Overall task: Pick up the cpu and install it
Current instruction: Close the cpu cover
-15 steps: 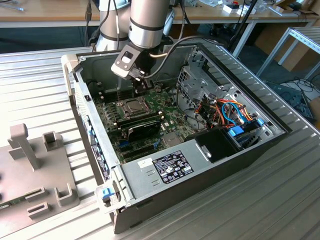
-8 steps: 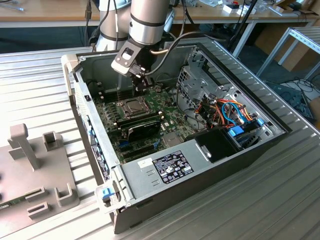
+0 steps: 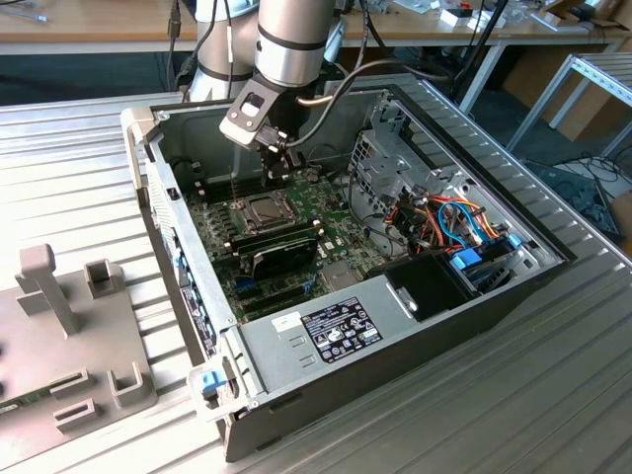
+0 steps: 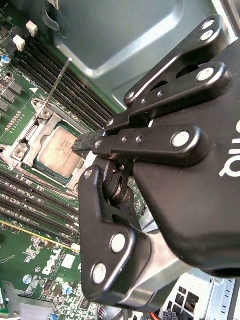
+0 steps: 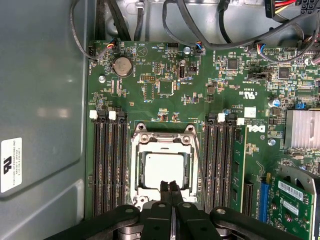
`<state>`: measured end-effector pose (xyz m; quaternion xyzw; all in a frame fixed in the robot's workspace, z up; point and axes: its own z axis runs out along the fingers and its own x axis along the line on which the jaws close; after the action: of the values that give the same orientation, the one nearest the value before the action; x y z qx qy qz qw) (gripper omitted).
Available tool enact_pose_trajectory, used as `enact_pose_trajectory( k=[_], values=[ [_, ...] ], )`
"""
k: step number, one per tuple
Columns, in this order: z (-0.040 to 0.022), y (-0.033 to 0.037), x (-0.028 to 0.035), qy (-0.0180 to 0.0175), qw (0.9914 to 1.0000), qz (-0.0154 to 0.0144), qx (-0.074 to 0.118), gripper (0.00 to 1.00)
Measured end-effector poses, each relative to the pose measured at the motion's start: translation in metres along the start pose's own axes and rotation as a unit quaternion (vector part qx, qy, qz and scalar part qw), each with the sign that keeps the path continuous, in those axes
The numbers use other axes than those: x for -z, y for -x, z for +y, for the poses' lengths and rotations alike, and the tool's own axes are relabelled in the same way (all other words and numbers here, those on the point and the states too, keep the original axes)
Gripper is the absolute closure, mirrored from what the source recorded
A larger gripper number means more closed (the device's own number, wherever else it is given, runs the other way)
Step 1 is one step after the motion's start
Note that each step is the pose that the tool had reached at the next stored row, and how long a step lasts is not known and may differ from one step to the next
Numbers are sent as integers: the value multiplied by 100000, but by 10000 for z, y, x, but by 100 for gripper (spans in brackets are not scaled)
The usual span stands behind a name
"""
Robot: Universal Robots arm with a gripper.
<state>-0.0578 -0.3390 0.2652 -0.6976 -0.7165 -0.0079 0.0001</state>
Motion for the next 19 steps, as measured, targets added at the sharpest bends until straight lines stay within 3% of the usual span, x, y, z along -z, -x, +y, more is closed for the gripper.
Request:
enact_pose_trajectory(
  k=[9,19],
  values=[
    [-22,0,-10,-5,100000,-12,3,89],
    [-144,-1,-192,-54,100000,-22,2,89]
  ],
)
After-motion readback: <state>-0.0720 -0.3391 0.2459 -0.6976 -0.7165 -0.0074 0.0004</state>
